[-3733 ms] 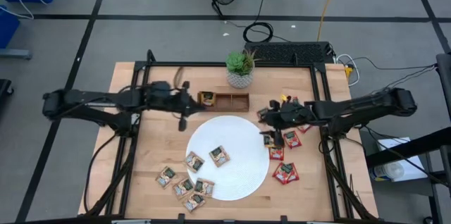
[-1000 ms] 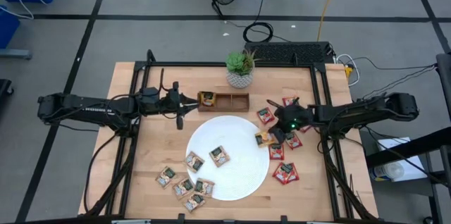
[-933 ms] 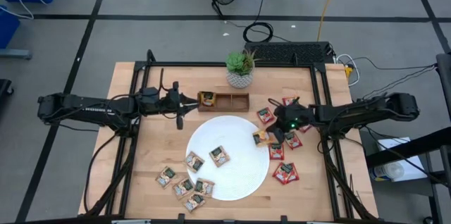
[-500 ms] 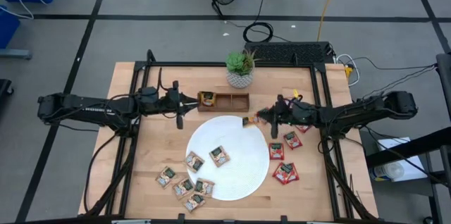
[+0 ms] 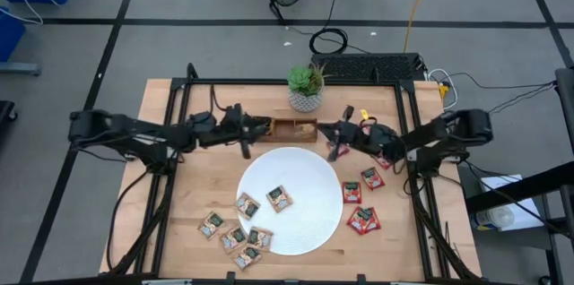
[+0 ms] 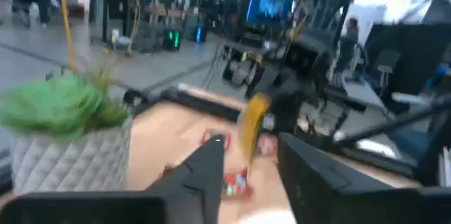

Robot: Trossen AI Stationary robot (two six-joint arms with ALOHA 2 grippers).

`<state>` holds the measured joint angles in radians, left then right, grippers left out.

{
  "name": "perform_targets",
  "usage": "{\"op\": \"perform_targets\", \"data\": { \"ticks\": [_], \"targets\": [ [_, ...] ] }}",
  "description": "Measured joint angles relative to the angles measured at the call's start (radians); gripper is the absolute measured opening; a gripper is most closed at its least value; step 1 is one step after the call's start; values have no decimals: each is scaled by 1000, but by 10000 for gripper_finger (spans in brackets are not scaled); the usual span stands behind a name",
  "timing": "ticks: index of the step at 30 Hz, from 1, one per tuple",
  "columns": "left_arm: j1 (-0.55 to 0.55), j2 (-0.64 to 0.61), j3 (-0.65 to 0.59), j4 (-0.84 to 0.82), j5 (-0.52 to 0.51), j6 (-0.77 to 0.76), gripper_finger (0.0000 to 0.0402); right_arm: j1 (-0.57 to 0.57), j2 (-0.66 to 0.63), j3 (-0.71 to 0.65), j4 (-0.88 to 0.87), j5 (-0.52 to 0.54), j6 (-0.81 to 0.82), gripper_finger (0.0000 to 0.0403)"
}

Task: Pick & Place Tea
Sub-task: Put the mango tea bag into the wooden organizer

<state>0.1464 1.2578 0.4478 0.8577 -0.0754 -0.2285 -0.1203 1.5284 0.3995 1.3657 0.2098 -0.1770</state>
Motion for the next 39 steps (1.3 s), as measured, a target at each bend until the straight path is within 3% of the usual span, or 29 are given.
{"op": "perform_targets", "data": {
  "ticks": [5,11,17,39],
  "targets": [
    [0,143,75,44,-13,66,202,-5,103,79,-12,-4,-16,0],
    [-10,235,143,7,13,173,229,-2,134,113,-7,-3,-37,0],
    [-25,238,145,2,31,254,220,-2,130,113,37,-2,-53,0],
    [-23,238,145,-1,21,247,161,0,130,114,67,-84,8,0]
  ]
}}
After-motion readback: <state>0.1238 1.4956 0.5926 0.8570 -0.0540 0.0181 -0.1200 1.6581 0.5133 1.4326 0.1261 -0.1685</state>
